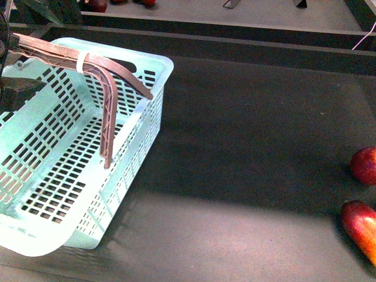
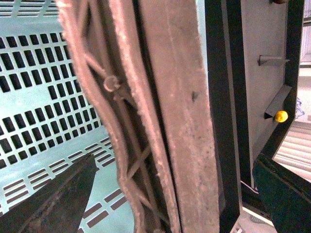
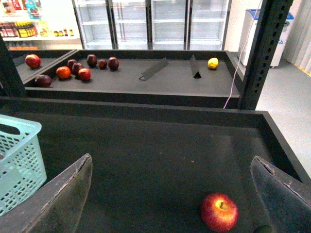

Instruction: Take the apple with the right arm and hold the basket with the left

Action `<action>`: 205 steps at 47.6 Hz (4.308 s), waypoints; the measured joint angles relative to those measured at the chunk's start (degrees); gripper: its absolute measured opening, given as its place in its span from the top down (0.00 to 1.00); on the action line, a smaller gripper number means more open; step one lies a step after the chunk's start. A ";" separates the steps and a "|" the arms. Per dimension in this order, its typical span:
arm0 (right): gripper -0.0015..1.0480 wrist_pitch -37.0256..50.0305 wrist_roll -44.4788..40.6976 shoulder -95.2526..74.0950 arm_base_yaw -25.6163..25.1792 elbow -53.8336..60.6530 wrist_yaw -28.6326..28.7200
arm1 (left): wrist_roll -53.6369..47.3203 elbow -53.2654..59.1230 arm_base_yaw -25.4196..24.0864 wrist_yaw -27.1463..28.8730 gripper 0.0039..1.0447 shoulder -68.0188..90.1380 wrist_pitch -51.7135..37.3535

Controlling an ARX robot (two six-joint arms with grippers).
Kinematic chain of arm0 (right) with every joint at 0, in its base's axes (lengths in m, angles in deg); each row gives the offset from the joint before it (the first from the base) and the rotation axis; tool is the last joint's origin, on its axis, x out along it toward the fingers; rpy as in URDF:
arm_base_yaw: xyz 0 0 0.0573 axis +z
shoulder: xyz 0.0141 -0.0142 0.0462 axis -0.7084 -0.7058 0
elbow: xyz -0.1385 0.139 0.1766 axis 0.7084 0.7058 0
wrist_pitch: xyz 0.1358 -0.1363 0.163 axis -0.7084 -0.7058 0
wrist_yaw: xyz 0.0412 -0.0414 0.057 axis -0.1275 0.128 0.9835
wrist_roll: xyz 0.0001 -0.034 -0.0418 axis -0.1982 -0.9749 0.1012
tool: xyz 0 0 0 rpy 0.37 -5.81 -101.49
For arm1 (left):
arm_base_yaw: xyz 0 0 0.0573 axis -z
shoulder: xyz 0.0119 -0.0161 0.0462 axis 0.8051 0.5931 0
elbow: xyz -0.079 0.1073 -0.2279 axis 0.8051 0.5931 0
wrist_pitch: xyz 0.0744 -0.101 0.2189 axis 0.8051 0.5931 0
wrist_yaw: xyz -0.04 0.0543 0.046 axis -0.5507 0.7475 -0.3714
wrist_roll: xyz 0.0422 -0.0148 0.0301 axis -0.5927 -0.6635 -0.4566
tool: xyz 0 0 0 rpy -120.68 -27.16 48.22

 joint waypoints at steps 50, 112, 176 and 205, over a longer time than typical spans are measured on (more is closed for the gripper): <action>0.08 -0.02 0.00 0.00 0.00 0.00 0.00 | -7.43 2.21 8.61 2.54 0.85 -12.37 7.48; 0.08 -0.02 0.00 0.00 0.00 0.00 0.00 | -12.66 -2.16 35.23 -0.24 0.85 -21.64 15.61; 0.08 23.43 9.75 -127.38 -16.04 -47.60 -5.90 | -12.79 -2.16 35.26 -0.22 0.85 -21.75 15.58; 0.08 15.85 10.56 -139.93 -13.38 -66.58 -6.03 | -12.81 -2.16 35.26 -0.24 0.85 -21.75 15.61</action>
